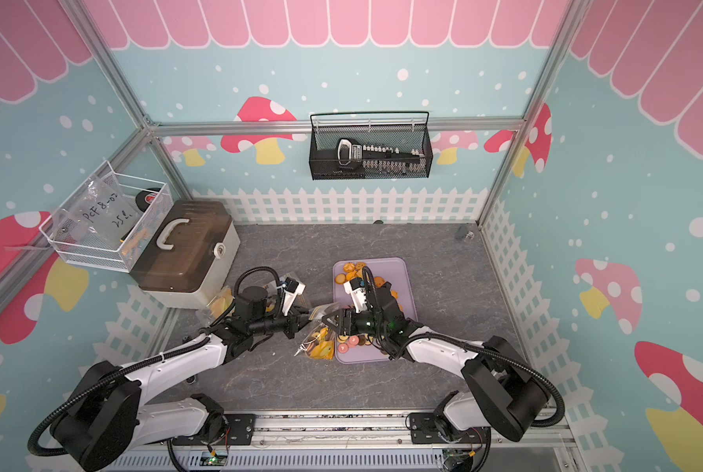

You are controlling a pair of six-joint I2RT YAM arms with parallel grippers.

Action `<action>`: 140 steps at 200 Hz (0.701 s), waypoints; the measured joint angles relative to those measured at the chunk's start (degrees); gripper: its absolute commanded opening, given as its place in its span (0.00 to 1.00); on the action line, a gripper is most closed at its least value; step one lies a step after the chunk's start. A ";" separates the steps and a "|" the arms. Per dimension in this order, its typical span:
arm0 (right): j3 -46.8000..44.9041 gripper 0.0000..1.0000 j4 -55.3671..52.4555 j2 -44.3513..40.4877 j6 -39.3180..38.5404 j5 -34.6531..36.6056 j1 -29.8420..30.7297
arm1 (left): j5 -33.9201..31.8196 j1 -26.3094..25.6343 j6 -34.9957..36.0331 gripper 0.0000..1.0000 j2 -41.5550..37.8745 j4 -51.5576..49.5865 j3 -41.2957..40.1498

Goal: Pour cookies out of the ziploc bag
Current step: Open the ziploc bag at the center of the board.

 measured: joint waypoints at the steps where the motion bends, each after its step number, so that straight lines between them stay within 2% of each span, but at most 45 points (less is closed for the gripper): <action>1: -0.02 0.58 0.07 0.00 0.11 -0.09 -0.02 | 0.00 -0.02 0.00 0.00 -0.02 0.00 0.00; 60: -0.15 0.52 3.08 0.39 1.16 -1.75 -0.81 | -0.15 -0.22 -0.02 0.00 -0.57 -0.09 -0.17; 85: 0.48 0.49 4.46 3.85 1.95 -2.91 -0.85 | -0.15 -0.24 -0.02 0.00 -0.81 0.02 -0.50; 125: 1.11 0.49 6.82 8.04 3.80 -4.94 -0.85 | -0.15 -0.26 -0.02 0.00 -1.27 0.09 -0.52; 140: 1.84 0.44 7.61 8.68 4.39 -5.64 -0.85 | -0.15 -0.26 -0.02 0.00 -1.27 0.13 -0.52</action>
